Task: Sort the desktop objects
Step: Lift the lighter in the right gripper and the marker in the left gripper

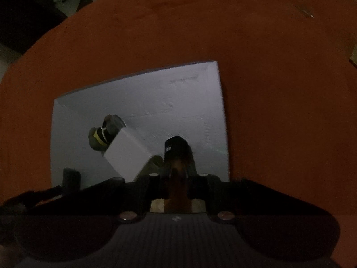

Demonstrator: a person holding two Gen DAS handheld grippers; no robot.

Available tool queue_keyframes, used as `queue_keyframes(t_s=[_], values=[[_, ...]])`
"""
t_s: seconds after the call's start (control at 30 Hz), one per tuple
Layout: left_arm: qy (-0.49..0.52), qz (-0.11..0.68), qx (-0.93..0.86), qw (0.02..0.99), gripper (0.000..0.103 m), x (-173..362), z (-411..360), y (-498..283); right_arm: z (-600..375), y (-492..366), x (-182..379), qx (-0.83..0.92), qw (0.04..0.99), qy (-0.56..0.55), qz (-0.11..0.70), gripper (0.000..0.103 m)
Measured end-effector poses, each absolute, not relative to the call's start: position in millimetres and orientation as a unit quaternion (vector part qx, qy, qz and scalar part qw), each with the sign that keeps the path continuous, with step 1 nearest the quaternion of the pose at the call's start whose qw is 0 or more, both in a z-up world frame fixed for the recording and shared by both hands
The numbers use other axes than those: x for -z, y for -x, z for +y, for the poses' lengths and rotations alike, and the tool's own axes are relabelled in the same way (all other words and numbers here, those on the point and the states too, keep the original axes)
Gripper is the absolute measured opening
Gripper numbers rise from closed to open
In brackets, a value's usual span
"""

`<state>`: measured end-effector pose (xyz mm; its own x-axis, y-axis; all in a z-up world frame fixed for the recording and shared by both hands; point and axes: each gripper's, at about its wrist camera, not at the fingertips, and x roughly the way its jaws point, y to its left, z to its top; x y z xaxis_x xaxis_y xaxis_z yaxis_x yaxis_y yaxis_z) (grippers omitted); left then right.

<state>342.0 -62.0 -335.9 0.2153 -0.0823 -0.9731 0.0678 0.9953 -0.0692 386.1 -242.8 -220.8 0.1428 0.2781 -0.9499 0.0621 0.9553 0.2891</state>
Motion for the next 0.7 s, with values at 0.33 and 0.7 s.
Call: queue_keyframes(t_s=[0.33, 0.7], values=[[-0.015, 0.618, 0.051, 0.785, 0.042, 337.2, -76.0, -341.8, -224.0, -371.7, 224.4, -0.068, 0.764, -0.060, 0.639, 0.024], [0.006, 0.611, 0.040, 0.790, 0.022, 335.9, -64.2, -349.6, -203.8, -376.5, 235.1, -0.060, 0.777, -0.030, 0.626, 0.032]])
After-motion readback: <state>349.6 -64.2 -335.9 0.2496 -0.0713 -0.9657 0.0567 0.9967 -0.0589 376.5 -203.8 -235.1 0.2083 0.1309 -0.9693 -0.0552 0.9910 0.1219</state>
